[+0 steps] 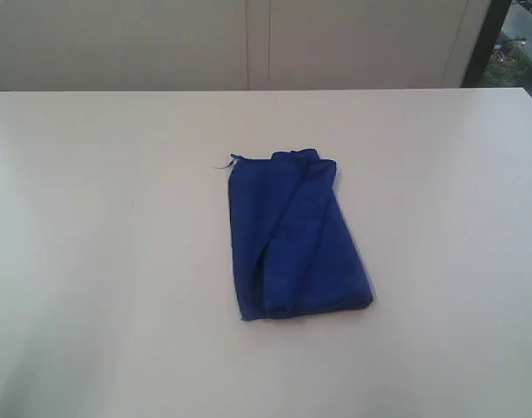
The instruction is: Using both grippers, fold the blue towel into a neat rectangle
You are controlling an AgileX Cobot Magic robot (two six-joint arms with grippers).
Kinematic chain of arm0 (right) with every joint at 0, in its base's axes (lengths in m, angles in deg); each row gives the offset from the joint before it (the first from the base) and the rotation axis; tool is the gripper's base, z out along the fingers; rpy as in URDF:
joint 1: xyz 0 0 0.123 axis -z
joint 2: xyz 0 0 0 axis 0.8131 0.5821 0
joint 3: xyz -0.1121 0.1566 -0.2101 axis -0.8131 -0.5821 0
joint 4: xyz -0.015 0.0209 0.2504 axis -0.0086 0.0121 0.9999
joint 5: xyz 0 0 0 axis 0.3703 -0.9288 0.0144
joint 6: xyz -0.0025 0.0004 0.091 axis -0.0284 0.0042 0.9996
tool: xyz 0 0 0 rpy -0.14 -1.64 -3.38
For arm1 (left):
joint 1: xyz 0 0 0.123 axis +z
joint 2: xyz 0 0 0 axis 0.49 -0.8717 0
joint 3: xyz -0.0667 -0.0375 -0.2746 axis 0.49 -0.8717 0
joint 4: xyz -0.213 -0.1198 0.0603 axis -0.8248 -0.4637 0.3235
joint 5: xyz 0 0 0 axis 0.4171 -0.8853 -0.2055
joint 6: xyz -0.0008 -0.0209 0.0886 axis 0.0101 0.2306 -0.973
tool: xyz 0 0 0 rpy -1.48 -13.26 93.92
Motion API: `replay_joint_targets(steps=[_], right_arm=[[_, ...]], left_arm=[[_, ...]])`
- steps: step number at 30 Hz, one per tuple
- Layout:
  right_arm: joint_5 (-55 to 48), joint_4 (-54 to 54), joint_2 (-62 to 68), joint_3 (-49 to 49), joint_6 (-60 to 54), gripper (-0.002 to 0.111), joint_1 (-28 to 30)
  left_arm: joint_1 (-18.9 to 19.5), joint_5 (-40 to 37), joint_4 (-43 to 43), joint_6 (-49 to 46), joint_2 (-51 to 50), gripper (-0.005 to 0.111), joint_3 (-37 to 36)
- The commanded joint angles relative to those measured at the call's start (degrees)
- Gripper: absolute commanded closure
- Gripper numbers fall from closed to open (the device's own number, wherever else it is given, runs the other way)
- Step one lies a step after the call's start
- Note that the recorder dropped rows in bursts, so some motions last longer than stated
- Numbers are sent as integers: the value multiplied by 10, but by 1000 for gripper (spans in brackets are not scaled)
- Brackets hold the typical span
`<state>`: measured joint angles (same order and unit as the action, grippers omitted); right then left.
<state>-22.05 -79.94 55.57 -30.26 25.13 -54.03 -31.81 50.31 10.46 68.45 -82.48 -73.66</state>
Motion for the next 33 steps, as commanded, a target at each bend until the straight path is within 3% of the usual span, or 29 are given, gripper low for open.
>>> replay_joint_targets(steps=[1, 13, 28, 33], right_arm=[[14, -3, -3, -3, 0, 108, 3], [288, -3, -3, -3, 0, 108, 3], [288, -1, -3, -3, 0, 108, 3], [259, 58, 2, -3, 0, 108, 3]], left_arm=[[2, 1, -2, 3, 3, 107, -3], [2, 1, -2, 3, 3, 107, -3], [2, 1, -2, 3, 3, 107, -3], [2, 1, -2, 3, 3, 107, -3]])
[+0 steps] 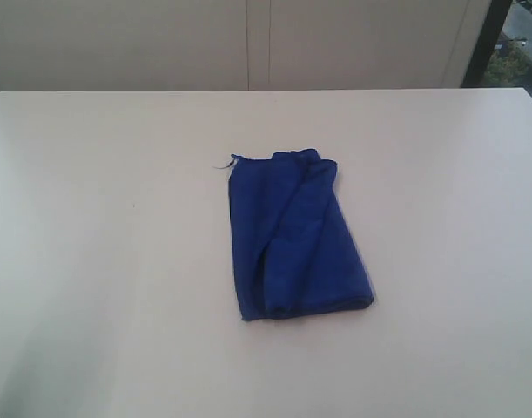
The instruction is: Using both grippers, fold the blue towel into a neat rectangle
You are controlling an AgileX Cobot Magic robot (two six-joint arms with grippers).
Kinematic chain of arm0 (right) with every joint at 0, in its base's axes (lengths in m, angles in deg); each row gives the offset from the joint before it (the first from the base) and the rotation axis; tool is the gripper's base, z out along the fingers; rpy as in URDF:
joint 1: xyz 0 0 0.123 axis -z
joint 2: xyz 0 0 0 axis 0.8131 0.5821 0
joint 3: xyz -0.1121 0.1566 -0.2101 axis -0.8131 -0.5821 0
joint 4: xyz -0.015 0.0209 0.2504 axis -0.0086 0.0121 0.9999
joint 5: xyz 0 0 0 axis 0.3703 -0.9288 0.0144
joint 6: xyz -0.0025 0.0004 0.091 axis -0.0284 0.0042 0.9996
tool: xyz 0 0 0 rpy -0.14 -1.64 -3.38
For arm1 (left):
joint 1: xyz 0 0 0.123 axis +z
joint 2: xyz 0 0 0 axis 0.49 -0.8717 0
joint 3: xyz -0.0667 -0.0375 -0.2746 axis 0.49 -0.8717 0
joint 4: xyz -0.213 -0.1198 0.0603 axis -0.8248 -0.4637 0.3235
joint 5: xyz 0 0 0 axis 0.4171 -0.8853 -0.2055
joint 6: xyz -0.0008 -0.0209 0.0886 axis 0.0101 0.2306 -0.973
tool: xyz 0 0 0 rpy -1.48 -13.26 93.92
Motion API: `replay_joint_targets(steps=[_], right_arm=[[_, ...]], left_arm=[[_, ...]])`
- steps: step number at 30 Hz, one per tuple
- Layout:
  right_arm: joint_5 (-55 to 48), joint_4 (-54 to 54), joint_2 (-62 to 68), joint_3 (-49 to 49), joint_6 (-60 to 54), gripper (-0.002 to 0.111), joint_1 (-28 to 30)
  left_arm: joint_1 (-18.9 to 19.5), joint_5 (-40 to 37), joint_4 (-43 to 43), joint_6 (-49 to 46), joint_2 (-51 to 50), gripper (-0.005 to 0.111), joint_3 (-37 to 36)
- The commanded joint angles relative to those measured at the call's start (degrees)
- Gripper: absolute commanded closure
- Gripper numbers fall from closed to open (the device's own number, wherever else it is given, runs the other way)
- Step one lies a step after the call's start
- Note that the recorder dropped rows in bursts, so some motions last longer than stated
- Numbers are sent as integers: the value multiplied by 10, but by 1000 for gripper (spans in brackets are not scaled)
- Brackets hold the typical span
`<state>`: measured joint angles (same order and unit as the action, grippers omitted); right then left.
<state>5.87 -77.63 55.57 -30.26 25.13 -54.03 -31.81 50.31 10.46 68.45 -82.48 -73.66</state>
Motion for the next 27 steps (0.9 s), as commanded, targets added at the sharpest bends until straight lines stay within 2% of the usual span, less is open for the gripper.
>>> replay_joint_targets(steps=[1, 6, 11, 15, 20, 27], right_arm=[[-29, 35, 12, 10, 0, 108, 3], [-111, 35, 108, 120, 4, 108, 3], [-231, 45, 255, 279, 113, 108, 3], [-298, 46, 383, 378, 114, 108, 3], [-246, 46, 502, 396, 103, 108, 3], [-274, 46, 679, 429, 102, 108, -7]], left_arm=[[2, 1, -2, 3, 3, 107, -3], [2, 1, -2, 3, 3, 107, -3], [2, 1, -2, 3, 3, 107, -3], [2, 1, -2, 3, 3, 107, -3], [2, 1, -2, 3, 3, 107, -3], [2, 1, -2, 3, 3, 107, -3]])
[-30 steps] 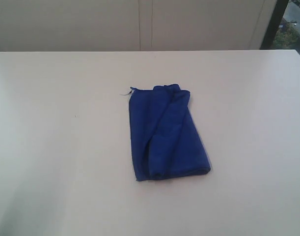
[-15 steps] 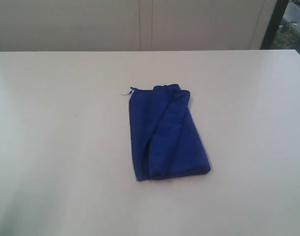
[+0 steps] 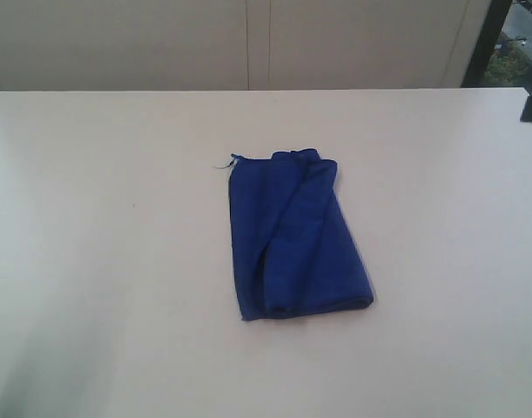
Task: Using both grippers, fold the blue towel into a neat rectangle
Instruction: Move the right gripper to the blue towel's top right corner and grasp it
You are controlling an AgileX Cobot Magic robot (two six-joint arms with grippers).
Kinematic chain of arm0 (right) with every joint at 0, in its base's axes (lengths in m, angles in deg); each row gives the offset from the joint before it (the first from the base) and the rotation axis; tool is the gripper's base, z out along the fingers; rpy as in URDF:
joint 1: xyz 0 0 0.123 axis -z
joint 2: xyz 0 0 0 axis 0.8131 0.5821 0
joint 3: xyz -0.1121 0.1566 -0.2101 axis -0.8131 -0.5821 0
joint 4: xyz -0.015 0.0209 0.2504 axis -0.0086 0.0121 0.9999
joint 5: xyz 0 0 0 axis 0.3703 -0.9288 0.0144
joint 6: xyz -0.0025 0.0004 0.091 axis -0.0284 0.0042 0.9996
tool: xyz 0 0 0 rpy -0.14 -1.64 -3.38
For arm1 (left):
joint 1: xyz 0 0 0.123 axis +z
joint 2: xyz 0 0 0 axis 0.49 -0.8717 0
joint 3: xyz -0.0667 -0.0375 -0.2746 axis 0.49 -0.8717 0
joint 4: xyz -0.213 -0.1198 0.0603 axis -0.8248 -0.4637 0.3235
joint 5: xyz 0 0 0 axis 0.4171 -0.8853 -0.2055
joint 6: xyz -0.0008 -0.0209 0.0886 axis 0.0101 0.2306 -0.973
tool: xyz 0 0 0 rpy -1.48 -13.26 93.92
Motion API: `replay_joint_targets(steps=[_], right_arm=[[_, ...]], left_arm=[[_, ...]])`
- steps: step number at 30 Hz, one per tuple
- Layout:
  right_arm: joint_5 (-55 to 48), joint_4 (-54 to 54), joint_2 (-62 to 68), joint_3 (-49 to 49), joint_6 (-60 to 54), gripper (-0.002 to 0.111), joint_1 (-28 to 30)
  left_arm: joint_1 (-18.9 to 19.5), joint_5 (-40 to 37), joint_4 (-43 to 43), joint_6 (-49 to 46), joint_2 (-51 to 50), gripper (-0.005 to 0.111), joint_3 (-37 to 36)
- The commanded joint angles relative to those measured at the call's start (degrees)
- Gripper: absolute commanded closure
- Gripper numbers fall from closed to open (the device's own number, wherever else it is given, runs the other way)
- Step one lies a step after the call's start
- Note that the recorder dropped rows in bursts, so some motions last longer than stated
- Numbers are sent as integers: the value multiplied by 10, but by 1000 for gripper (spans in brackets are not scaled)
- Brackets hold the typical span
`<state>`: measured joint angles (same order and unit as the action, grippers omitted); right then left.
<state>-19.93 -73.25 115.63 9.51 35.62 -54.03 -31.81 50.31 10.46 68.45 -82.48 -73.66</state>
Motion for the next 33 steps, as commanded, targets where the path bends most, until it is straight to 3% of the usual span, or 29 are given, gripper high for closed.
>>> replay_joint_targets(steps=[1, 13, 19, 26, 33], right_arm=[[-29, 3, 102, 49, -3, 108, -14], [-110, 58, 369, 313, -15, 108, -170], [-118, 214, 505, 432, -117, 105, -177], [-90, 243, 603, 493, -133, 79, -177], [-74, 273, 654, 517, -133, 78, -177]], left_arm=[[2, 1, -2, 3, 3, 107, -3], [2, 1, -2, 3, 3, 107, -3], [2, 1, -2, 3, 3, 107, -3], [2, 1, -2, 3, 3, 107, -3], [2, 1, -2, 3, 3, 107, -3]])
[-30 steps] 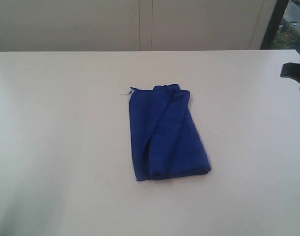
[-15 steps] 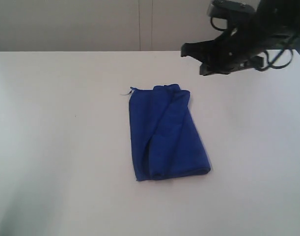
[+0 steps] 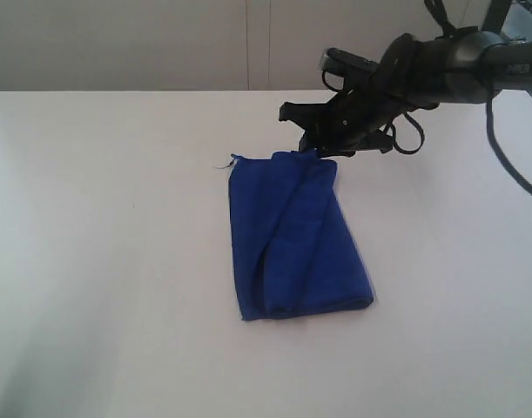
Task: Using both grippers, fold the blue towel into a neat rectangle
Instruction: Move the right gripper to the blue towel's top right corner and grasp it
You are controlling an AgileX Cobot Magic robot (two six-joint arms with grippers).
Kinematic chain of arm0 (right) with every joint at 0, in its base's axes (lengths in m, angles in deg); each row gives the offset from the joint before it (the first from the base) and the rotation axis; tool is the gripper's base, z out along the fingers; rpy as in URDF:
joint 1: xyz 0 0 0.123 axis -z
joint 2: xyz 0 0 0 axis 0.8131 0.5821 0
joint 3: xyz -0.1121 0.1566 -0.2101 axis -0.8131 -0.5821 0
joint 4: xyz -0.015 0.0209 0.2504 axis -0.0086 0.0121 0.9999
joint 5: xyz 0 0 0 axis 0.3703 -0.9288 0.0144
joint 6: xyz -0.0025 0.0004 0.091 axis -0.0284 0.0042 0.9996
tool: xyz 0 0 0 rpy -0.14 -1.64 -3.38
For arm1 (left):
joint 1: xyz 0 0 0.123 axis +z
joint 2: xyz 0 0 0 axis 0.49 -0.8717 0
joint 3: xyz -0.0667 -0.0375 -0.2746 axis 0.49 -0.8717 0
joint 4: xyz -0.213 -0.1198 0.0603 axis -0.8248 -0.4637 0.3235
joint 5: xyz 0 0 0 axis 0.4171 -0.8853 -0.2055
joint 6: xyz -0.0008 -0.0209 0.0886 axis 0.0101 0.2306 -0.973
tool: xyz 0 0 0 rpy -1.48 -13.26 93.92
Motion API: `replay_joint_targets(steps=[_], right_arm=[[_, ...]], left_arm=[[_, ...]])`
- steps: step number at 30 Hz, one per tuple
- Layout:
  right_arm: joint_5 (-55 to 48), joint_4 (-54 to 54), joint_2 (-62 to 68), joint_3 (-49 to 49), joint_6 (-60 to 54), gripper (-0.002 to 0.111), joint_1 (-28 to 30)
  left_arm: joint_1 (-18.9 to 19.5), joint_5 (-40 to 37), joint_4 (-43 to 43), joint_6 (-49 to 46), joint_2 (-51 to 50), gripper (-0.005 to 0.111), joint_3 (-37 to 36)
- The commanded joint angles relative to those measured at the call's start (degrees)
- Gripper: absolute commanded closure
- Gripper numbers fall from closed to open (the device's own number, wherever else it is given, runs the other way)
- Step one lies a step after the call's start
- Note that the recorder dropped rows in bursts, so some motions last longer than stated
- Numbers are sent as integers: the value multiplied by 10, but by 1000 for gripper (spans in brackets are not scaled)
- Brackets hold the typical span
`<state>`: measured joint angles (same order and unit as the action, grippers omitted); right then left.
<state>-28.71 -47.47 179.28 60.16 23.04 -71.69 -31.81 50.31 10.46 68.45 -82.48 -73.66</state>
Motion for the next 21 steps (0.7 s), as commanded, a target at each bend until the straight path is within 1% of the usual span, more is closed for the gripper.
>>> replay_joint_targets(steps=[1, 7, 11, 13, 14, 15, 16, 21], right_arm=[[17, 21, 23, 12, -7, 78, -1], [24, 91, 37, 12, -51, 78, -1], [30, 105, 41, 12, -63, 80, -1], [35, 105, 41, 12, -63, 87, -1], [43, 105, 41, 12, -63, 99, -1], [49, 105, 41, 12, -63, 106, -1], [62, 105, 41, 12, -63, 108, -1], [52, 90, 20, 12, -64, 108, 5]], left_arm=[[2, 1, -2, 3, 3, 107, -3], [2, 1, -2, 3, 3, 107, -3], [2, 1, -2, 3, 3, 107, -3], [2, 1, -2, 3, 3, 107, -3], [2, 1, -2, 3, 3, 107, -3], [2, 1, -2, 3, 3, 107, -3], [2, 1, -2, 3, 3, 107, -3], [2, 1, -2, 3, 3, 107, -3]])
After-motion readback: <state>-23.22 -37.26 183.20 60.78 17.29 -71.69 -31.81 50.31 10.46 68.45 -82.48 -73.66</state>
